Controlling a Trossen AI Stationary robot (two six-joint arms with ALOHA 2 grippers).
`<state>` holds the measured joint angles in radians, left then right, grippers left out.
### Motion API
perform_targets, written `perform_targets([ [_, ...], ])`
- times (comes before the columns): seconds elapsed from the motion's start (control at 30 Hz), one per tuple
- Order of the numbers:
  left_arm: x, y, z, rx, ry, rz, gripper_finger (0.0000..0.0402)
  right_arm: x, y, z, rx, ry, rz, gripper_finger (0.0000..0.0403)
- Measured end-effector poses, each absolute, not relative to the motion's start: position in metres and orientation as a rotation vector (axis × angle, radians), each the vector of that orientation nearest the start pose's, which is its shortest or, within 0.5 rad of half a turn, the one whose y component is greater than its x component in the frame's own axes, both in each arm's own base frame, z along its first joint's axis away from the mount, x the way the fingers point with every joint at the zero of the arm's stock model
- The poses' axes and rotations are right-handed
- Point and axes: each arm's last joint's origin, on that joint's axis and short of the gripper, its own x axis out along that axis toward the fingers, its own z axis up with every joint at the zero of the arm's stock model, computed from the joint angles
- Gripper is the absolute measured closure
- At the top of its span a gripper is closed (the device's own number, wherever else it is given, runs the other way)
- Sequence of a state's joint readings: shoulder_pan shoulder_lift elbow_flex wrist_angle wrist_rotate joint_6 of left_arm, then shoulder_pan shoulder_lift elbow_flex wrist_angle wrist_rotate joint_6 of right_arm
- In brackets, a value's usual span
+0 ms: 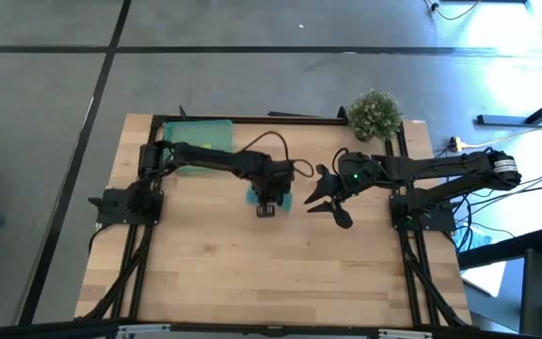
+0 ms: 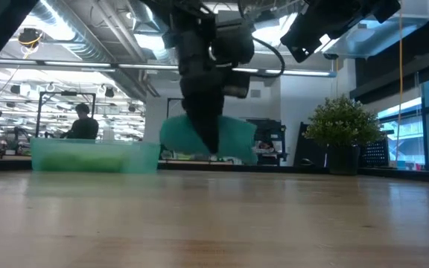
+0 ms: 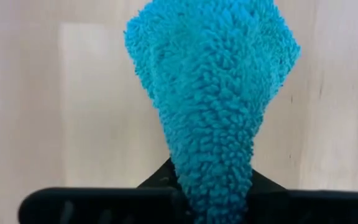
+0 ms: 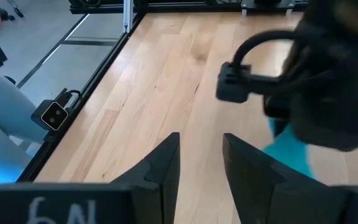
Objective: Roll microfiber towels into tight, uniform cylinder then place into a basket
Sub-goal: Put the blue microfiber cloth into the blue bin
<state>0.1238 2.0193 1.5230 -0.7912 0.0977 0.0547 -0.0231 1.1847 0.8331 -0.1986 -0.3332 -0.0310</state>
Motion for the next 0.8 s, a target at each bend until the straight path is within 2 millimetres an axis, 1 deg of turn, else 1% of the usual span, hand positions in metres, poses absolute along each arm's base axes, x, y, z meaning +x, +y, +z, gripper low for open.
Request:
perform_targets([
  [0.1, 0.403, 0.057, 0.199, -0.106, 1.29, 0.003, 0.0375, 0.252, 0.004, 0.27, 0.065, 0.538, 0.311, 0.0281],
  [0.2, 0.404, 0.066, 0.214, -0.119, 1.291, 0.021, 0.0381, 0.252, 0.004, 0.27, 0.068, 0.539, 0.31, 0.0281],
  [0.33, 0.402, 0.077, 0.228, -0.138, 1.308, 0.043, 0.0381, 0.253, 0.004, 0.271, 0.064, 0.534, 0.311, 0.0281],
  [0.47, 0.392, 0.084, 0.244, -0.136, 1.308, 0.051, 0.0376, 0.254, 0.001, 0.272, 0.063, 0.514, 0.302, 0.0281],
  [0.57, 0.38, 0.086, 0.259, -0.139, 1.318, 0.066, 0.0379, 0.254, -0.003, 0.274, 0.066, 0.498, 0.286, 0.0281],
  [0.63, 0.37, 0.088, 0.273, -0.126, 1.315, 0.082, 0.038, 0.256, -0.006, 0.277, 0.06, 0.467, 0.277, 0.0281],
  [0.8, 0.331, 0.105, 0.311, -0.082, 1.317, 0.156, 0.0375, 0.259, -0.013, 0.286, 0.048, 0.373, 0.25, 0.0281],
])
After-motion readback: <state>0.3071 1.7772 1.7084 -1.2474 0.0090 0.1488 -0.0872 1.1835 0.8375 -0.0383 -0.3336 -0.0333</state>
